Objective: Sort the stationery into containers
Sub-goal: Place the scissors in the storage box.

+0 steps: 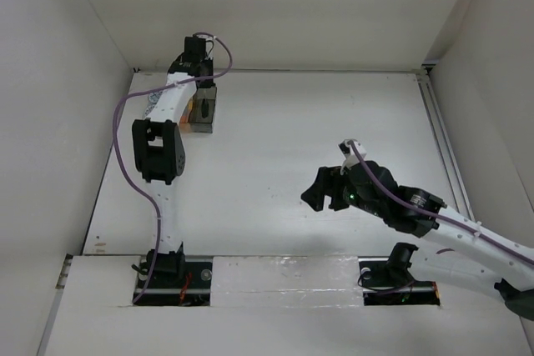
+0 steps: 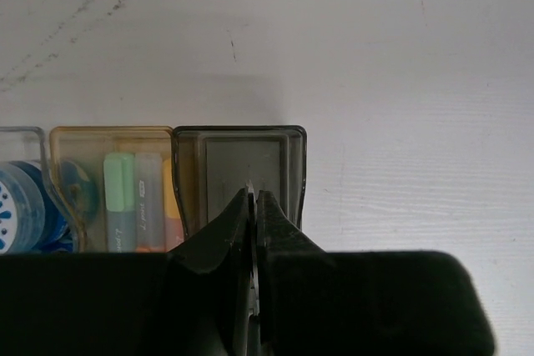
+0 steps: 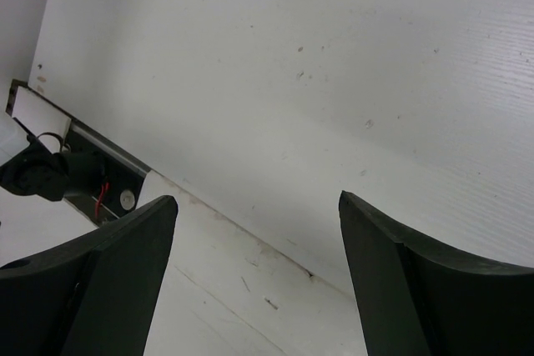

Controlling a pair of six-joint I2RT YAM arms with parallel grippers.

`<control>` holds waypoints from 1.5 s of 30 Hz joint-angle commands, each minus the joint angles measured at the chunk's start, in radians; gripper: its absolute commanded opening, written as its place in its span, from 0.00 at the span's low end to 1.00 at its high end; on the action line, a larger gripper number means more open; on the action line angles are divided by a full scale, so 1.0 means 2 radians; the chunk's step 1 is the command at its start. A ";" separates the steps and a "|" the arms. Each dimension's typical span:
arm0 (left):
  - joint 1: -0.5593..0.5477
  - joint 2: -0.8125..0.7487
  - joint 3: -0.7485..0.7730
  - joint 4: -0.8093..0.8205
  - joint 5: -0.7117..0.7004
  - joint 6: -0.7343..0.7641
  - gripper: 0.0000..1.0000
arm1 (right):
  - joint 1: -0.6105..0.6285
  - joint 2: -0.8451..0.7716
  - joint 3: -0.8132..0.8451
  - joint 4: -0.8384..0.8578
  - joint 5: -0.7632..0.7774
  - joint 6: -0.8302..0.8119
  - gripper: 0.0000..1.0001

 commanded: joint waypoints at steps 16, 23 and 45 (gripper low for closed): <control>0.022 -0.030 -0.052 0.043 0.010 -0.057 0.00 | 0.003 0.010 0.021 0.034 -0.021 -0.004 0.83; 0.022 -0.040 -0.059 0.047 0.014 -0.080 0.00 | 0.003 0.005 0.021 0.034 -0.021 0.001 0.83; 0.022 -0.062 -0.039 0.010 0.020 -0.105 0.29 | 0.003 -0.013 0.012 0.038 -0.040 0.006 0.83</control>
